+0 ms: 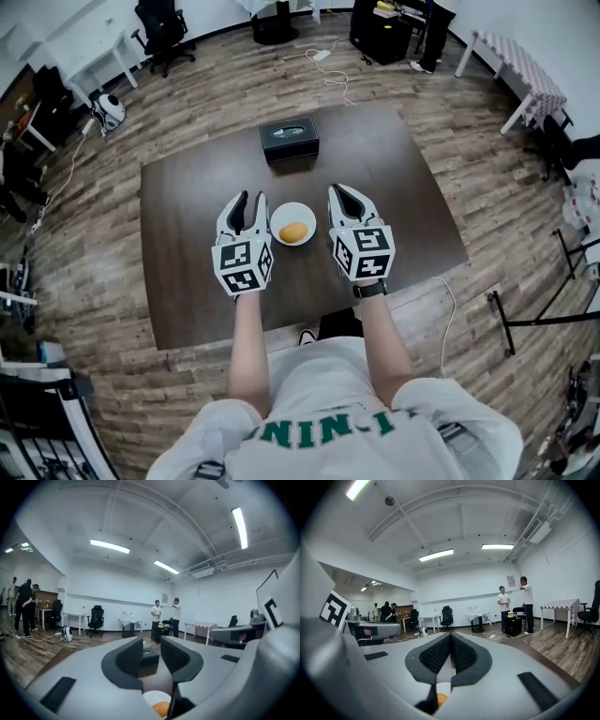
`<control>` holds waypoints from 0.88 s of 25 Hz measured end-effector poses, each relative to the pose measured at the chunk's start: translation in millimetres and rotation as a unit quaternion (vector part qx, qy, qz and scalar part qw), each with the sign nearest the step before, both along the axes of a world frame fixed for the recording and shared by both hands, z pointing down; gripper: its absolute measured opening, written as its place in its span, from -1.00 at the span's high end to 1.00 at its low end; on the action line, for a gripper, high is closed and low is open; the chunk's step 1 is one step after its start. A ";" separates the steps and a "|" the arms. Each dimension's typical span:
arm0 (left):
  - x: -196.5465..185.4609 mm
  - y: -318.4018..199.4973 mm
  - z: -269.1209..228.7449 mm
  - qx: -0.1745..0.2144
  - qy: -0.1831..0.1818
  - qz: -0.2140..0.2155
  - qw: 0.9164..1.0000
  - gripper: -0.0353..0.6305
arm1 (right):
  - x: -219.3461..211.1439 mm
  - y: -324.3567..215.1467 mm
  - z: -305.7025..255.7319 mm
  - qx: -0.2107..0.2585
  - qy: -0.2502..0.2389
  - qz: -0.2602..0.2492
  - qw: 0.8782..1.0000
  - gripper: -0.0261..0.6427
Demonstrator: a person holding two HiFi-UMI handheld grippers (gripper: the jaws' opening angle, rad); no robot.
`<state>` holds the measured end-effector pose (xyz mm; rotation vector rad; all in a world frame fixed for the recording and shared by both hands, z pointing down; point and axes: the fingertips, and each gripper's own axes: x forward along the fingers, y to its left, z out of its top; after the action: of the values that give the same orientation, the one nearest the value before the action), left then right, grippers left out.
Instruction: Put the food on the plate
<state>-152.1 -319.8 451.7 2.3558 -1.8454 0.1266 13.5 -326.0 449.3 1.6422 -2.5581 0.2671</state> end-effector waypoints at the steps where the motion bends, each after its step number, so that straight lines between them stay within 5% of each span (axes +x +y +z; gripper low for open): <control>1: -2.9 4.0 -8.9 0.008 0.005 -0.008 1.000 0.57 | -1.3 3.3 -5.1 0.005 -0.002 -0.001 1.000 0.88; 5: -6.5 17.4 -29.1 0.027 0.002 -0.026 0.999 0.83 | -4.6 15.3 -24.0 0.020 -0.004 -0.005 1.000 0.88; 22: -12.0 12.6 -34.5 0.036 0.005 -0.030 0.999 0.86 | -11.0 6.6 -42.7 0.043 0.017 -0.003 0.999 0.88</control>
<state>-164.1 -307.2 417.2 2.3415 -1.9446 0.0414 2.5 -319.4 406.6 1.6519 -2.5828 0.1289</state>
